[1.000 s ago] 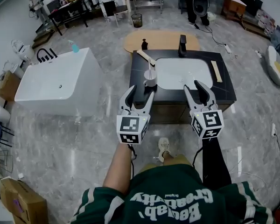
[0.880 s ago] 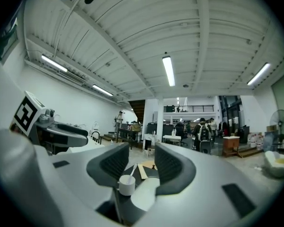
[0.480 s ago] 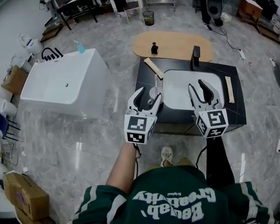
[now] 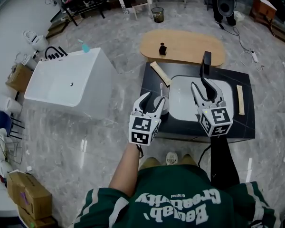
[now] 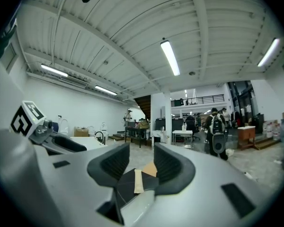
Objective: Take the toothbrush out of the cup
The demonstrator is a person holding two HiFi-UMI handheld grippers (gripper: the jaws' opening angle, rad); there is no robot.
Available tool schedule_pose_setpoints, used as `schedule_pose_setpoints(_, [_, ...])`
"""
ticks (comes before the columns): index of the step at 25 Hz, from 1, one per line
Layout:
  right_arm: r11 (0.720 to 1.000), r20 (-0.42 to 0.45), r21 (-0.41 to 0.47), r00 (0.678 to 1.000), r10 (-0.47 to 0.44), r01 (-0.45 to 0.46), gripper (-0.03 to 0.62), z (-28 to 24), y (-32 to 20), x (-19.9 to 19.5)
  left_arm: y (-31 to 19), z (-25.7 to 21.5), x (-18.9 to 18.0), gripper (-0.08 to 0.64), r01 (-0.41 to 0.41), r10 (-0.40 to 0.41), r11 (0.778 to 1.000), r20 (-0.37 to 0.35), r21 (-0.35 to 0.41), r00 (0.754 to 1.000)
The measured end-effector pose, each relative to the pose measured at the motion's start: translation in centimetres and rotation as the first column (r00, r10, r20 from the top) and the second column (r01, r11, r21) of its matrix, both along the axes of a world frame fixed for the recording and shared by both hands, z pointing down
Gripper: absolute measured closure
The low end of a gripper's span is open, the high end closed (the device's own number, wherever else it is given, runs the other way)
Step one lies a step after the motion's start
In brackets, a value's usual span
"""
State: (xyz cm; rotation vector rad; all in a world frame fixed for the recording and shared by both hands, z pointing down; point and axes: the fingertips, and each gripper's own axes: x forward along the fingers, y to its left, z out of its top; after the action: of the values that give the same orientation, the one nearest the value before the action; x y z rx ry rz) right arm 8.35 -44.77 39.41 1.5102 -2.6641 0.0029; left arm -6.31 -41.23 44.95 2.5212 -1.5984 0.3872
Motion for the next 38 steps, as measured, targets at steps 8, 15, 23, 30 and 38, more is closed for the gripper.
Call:
schedule_pose_setpoints(8, [1.000, -0.015, -0.029, 1.000, 0.012, -0.012, 0.426, 1.8, -2.1, 0.0, -3.0, 3.8, -0.1, 0.353, 0.005, -0.010, 0.996, -0.048, -0.091, 0.999])
schedule_pose_setpoints(15, [0.996, -0.035, -0.068, 0.998, 0.053, -0.056, 0.426, 3.5, -4.0, 1.3, -5.8, 9.1, -0.3, 0.356, 0.012, -0.027, 0.974, -0.063, -0.228, 0.998])
schedule_pose_setpoints(23, [0.993, -0.038, -0.094, 0.997, 0.065, -0.068, 0.433, 4.4, -5.3, 1.8, -7.4, 13.3, -0.3, 0.374, 0.033, -0.056, 0.938, -0.055, -0.345, 0.997])
schedule_pose_setpoints(30, [0.989, -0.038, -0.125, 0.997, 0.069, -0.073, 0.445, 6.0, -5.6, 2.7, -8.6, 15.9, 0.4, 0.383, 0.037, -0.056, 0.917, -0.037, -0.396, 0.998])
schedule_pose_setpoints(38, [0.986, -0.038, -0.144, 0.996, 0.075, -0.079, 0.453, 7.0, -5.7, 3.8, -9.1, 17.3, -0.4, 0.520, 0.104, -0.123, 0.906, -0.020, -0.410, 0.992])
